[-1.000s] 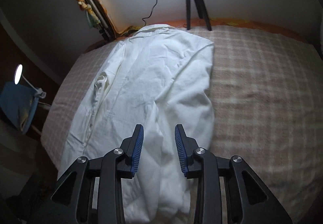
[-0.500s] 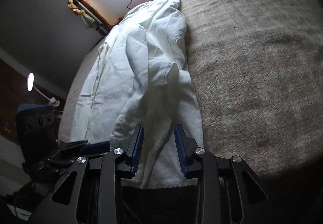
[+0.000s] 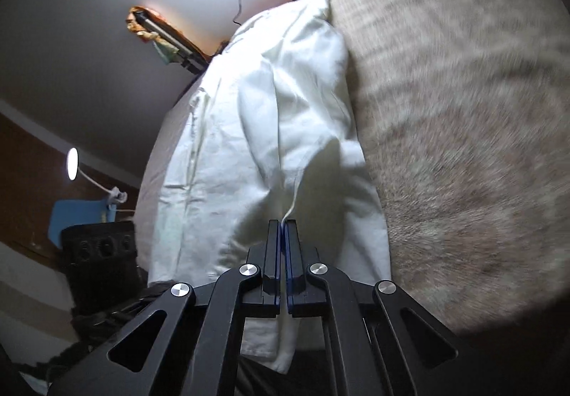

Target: Fold small clothes

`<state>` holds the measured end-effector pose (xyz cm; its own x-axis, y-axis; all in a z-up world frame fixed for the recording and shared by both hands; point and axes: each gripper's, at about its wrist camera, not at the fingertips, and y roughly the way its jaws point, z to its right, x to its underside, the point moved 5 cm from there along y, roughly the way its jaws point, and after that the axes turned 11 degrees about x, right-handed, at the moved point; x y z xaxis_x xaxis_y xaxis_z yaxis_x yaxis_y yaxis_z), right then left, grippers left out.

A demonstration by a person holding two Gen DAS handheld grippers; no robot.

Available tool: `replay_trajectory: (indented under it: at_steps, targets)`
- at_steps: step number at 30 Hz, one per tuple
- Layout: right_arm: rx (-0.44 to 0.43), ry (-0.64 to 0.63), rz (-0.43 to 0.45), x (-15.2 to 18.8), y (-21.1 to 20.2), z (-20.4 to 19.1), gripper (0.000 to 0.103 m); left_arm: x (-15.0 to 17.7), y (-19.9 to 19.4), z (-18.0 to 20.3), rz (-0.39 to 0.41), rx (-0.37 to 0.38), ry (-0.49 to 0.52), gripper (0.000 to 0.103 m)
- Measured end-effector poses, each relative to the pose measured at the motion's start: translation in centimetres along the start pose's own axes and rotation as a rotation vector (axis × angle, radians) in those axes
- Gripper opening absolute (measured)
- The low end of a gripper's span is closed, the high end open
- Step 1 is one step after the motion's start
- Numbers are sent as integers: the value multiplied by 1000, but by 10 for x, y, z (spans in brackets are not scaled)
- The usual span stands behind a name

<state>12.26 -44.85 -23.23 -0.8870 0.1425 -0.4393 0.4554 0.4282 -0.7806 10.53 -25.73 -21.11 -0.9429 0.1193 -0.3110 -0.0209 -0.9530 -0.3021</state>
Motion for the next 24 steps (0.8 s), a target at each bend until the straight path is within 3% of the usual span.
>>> replay_trajectory:
  at_steps: [2,4,6,8,12,16,19,22,24]
  targets:
    - [78,-51,3,-4,-14,-7,1,3,0,0,-13,-23,1,8]
    - [198,-138,20,-6,-24,-13,1,7,1,-2,-32,-89,25,24]
    - [291,-206,26,-3,-26,-15,4,12,1,-1,-52,-143,66,29]
    - [247,-208,22,0,-24,-18,5,15,-2,0,-62,-174,77,40]
    - [175,-185,60,-6,-12,-20,6,18,-17,8,-40,-202,119,41]
    - [173,-184,78,-22,16,-31,6,22,-31,13,-2,-224,145,41]
    - [159,-181,19,-24,40,-38,8,20,-43,14,42,-246,157,41]
    - [18,-194,-102,-7,57,-59,9,19,-58,13,95,-251,154,41]
    - [1,-250,-118,5,53,-70,9,18,-62,11,111,-259,154,41]
